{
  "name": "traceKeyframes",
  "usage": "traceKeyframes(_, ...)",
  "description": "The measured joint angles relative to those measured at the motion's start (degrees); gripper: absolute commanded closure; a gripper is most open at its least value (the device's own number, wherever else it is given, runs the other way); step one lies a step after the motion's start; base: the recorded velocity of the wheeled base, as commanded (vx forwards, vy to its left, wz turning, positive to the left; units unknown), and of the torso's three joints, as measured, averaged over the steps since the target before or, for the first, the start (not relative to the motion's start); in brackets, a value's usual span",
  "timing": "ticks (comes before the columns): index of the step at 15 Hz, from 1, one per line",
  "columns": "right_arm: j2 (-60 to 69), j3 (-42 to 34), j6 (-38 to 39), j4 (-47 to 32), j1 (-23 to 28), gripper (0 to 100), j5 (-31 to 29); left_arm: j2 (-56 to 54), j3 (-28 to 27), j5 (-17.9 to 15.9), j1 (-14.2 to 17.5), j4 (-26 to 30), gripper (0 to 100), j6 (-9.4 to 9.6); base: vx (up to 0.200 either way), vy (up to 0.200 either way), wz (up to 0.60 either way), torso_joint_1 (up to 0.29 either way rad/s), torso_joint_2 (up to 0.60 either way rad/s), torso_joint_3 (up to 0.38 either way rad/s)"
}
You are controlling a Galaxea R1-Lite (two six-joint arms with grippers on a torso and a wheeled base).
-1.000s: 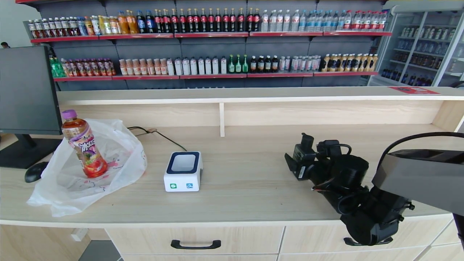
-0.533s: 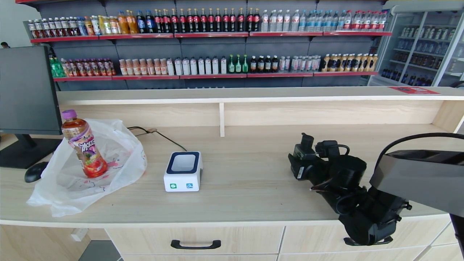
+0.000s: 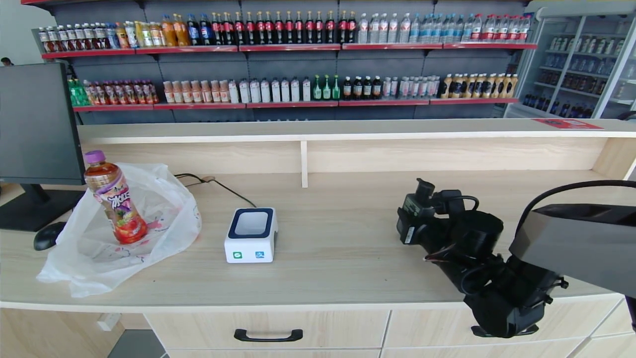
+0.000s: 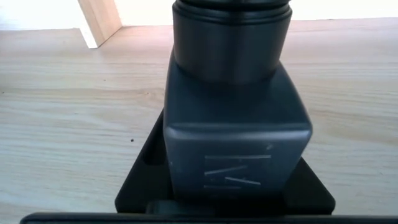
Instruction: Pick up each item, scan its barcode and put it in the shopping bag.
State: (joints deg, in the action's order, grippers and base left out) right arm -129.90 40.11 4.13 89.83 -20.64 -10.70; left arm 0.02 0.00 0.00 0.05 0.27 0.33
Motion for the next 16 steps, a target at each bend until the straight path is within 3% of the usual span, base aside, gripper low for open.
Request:
traceKeyframes(5, 6.73, -1.77, -0.48, 0.07, -2.04, 100, -0.02, 0.0, 0.0, 0.0, 0.0, 0.0, 0, 0.02, 0.0, 0.0, 0.0, 0.0, 0.0, 0.0)
traceKeyframes(16, 27.23, -17.04, -2.33, 0.11, -9.65, 100, -0.02, 0.0, 0.0, 0.0, 0.0, -0.02, 0, 0.0, 0.0, 0.0, 0.0, 0.0, 0.0, 0.0)
